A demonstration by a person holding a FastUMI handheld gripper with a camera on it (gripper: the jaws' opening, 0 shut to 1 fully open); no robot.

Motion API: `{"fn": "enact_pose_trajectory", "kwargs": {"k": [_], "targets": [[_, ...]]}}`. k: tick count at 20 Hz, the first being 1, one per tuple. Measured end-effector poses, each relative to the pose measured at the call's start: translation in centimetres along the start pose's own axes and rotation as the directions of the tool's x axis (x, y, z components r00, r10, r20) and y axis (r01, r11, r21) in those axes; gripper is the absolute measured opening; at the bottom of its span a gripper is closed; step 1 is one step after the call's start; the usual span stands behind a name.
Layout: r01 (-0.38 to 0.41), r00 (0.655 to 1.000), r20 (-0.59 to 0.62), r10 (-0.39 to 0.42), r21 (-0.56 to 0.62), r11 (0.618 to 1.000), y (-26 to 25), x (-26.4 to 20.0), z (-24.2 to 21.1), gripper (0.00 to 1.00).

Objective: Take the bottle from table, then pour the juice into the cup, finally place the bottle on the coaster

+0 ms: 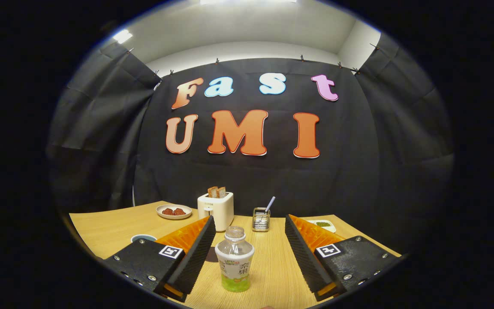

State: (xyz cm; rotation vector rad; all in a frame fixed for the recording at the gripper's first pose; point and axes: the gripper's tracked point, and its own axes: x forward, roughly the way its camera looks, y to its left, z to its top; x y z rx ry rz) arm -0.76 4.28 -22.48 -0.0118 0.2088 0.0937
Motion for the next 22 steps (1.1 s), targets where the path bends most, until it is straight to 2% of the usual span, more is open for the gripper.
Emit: {"fn": "enact_pose_trajectory", "kwargs": {"k": [12, 19, 22], "targets": [[-0.001, 0.987, -0.161, 0.01, 0.054, 0.999, 1.9, 2.1, -9.5, 0.97], [0.0, 0.976, -0.217, 0.008, 0.038, 0.999, 2.4, 2.6, -12.5, 0.97], [0.002, 0.969, -0.246, 0.007, 0.039, 0.999, 2.3, 2.9, -13.6, 0.94]]}}
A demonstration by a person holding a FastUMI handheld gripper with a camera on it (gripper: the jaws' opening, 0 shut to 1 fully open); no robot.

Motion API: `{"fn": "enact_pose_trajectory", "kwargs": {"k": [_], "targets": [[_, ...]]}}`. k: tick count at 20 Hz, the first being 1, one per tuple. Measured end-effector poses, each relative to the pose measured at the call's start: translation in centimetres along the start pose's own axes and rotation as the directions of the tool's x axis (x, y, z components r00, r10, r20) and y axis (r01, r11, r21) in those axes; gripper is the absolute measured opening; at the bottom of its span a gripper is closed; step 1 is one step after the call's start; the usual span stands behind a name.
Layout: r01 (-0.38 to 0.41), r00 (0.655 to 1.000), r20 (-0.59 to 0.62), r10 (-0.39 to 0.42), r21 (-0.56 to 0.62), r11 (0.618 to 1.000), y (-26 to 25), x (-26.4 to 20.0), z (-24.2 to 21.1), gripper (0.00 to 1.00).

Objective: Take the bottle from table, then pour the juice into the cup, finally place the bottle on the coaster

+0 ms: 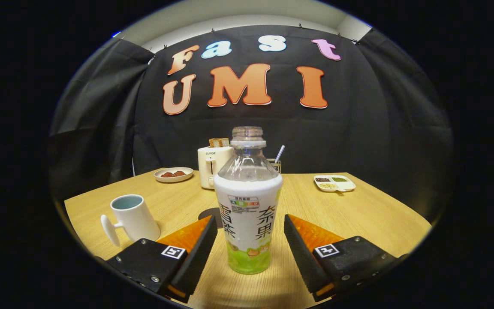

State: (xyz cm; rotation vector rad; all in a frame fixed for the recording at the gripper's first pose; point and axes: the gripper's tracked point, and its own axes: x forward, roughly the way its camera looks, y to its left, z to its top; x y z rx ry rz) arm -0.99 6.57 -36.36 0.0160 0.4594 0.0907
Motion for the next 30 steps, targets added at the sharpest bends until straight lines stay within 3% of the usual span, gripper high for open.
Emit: {"fn": "enact_pose_trajectory", "kwargs": {"k": [5, 10, 14, 24, 30], "targets": [[0.008, 0.999, -0.033, -0.009, -0.016, 1.0, 0.2, 0.8, -1.3, 0.87], [0.012, 0.999, -0.049, -0.013, -0.029, 1.0, 0.5, 1.2, -1.8, 0.67], [0.018, 0.998, -0.066, -0.019, -0.011, 1.0, 0.5, 1.3, -1.7, 0.6], [-0.009, 0.998, -0.06, 0.0, -0.156, 0.988, 2.3, 1.6, 0.7, 0.58], [0.012, 0.997, -0.067, -0.042, -0.391, 0.92, 3.8, 2.6, 1.1, 0.58]]}}
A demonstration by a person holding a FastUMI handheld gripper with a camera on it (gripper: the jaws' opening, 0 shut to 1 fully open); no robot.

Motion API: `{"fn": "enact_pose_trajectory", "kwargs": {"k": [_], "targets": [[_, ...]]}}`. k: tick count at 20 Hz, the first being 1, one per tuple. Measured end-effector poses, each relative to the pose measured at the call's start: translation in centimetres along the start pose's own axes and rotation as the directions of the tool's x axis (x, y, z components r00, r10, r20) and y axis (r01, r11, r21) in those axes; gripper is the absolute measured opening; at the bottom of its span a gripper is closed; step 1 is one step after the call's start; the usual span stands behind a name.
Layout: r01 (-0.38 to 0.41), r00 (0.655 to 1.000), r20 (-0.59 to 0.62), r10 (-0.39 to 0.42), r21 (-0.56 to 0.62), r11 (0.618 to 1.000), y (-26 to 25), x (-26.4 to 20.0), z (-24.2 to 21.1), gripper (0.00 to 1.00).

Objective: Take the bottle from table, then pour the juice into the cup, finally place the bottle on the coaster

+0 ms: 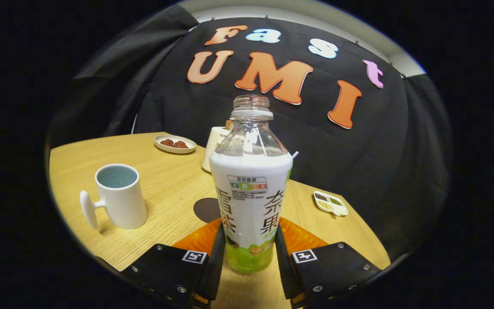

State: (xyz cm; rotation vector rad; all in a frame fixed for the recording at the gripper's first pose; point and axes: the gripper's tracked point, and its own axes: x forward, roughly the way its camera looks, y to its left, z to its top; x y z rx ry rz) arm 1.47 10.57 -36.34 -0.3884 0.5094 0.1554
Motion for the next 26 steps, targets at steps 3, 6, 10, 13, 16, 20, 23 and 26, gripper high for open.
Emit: {"fn": "enact_pose_trajectory", "kwargs": {"k": [3, 6, 10, 13, 16, 20, 23, 26], "targets": [[-0.009, 1.0, -0.03, 0.007, -0.094, 0.996, 0.7, 0.9, 0.1, 0.58], [0.007, 0.999, -0.047, -0.018, -0.22, 0.976, 0.8, 1.3, 0.2, 0.58], [0.011, 0.998, -0.059, -0.034, -0.351, 0.936, 1.3, 1.5, 0.1, 0.58], [0.052, 0.998, -0.018, -0.068, -0.466, 0.883, 1.4, 1.5, 1.0, 0.58], [0.163, 0.986, 0.081, -0.143, -0.58, 0.798, 0.8, 1.4, 1.8, 0.57], [0.175, 0.984, 0.105, -0.141, -0.658, 0.732, 0.6, 1.8, 1.8, 0.58], [0.188, 0.982, 0.128, -0.138, -0.704, 0.685, 0.7, 1.8, 2.4, 0.58], [0.223, 0.975, 0.178, -0.134, -0.749, 0.624, 1.3, 1.4, 2.9, 0.57]]}}
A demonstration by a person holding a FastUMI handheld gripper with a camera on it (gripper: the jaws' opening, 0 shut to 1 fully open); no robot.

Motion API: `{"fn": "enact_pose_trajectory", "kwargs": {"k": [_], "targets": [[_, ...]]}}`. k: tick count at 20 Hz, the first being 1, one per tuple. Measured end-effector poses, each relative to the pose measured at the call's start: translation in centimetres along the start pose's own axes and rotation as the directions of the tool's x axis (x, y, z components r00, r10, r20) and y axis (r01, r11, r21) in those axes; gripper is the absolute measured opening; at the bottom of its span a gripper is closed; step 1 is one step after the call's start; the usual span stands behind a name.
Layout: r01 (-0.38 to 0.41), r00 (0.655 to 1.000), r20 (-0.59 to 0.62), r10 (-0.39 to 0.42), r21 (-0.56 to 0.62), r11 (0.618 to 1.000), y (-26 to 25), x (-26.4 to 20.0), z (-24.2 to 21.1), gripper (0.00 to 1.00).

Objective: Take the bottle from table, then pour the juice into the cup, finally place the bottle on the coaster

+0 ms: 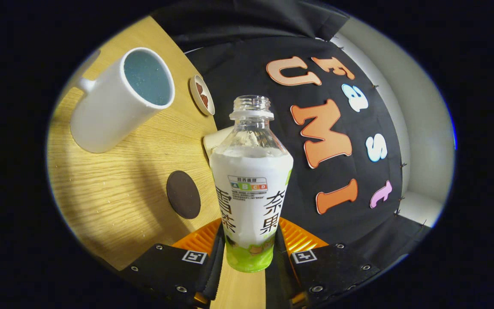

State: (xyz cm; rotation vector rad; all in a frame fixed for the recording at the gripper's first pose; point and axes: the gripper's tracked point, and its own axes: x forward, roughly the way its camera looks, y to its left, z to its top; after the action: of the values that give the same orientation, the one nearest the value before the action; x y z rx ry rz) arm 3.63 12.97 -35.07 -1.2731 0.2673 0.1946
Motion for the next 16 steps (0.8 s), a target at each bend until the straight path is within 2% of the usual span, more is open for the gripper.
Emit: {"fn": "enact_pose_trajectory", "kwargs": {"k": [5, 10, 16], "targets": [[0.054, 0.997, 0.058, -0.046, -0.127, 0.99, -1.1, -0.3, 1.2, 0.57], [0.067, 0.994, 0.091, -0.053, -0.168, 0.984, -1.6, -0.5, 2.2, 0.57], [0.085, 0.991, 0.121, -0.053, -0.278, 0.957, -2.0, -0.1, 2.8, 0.57]]}}
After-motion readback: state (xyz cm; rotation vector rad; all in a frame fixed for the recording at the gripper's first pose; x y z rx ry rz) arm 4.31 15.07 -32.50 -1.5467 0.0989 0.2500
